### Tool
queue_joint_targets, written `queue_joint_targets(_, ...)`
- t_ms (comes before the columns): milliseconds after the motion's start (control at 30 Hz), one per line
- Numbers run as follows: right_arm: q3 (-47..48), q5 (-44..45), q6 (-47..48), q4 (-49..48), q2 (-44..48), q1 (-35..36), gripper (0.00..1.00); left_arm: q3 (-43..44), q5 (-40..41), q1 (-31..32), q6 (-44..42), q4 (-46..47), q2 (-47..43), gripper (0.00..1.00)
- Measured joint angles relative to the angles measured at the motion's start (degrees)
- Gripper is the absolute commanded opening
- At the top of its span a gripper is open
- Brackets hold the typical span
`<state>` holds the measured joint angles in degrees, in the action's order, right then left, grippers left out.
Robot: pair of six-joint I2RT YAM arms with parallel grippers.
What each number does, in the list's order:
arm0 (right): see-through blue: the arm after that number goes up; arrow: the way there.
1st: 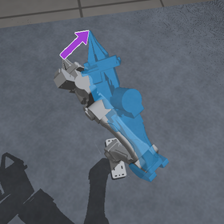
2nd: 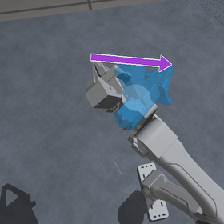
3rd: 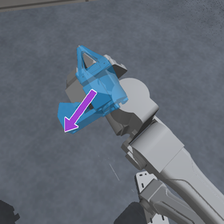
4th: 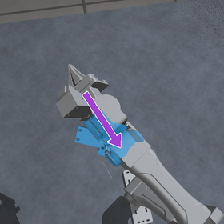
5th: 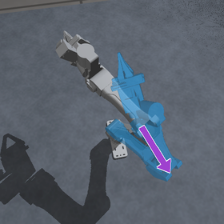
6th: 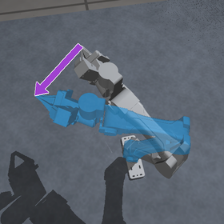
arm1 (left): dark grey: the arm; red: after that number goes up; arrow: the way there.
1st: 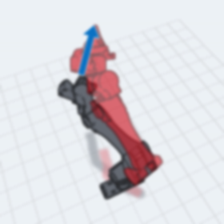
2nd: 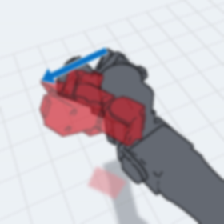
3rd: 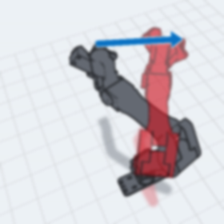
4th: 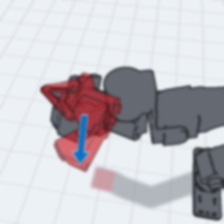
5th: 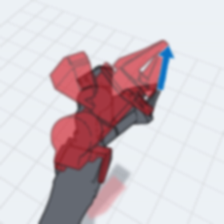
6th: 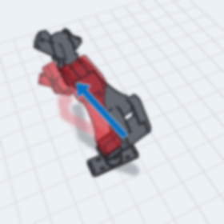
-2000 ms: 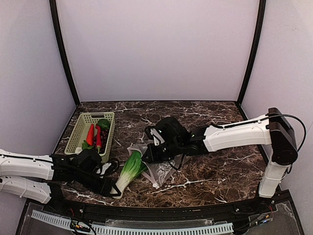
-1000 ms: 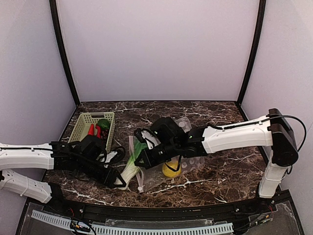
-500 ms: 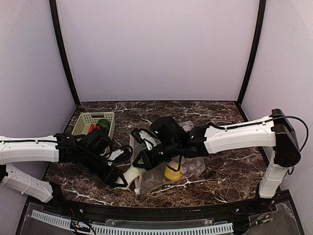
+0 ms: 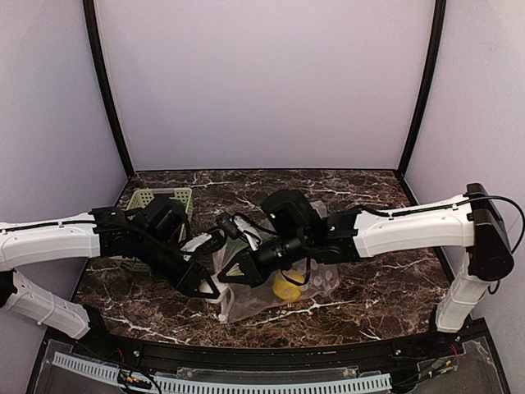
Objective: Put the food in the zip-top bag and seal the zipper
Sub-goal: Place the fake vegetable in the zipper food storage bag, then adjust the fake vegetable in the zipper food storage bag.
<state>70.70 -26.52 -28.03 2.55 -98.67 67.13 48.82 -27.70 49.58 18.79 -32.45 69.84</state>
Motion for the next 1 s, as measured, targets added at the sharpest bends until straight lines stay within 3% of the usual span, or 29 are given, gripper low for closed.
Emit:
queue_joint_targets(300,-2.4,-2.3,0.3,-2.8,2.8,0.0,0.00,3.8,-2.4,-1.2,-2.8,-0.5,3.4,0.29)
queue_joint_targets(567,-6.8,0.7,-1.8,-6.5,7.2,-0.4,0.00,3.0,-2.5,-1.7,0.4,3.3,2.3,0.53)
queue_joint_targets(1000,-13.4,5.3,-8.4,-13.6,8.5,-2.3,0.00,-8.8,-1.5,-1.8,11.3,13.7,-10.9,0.83)
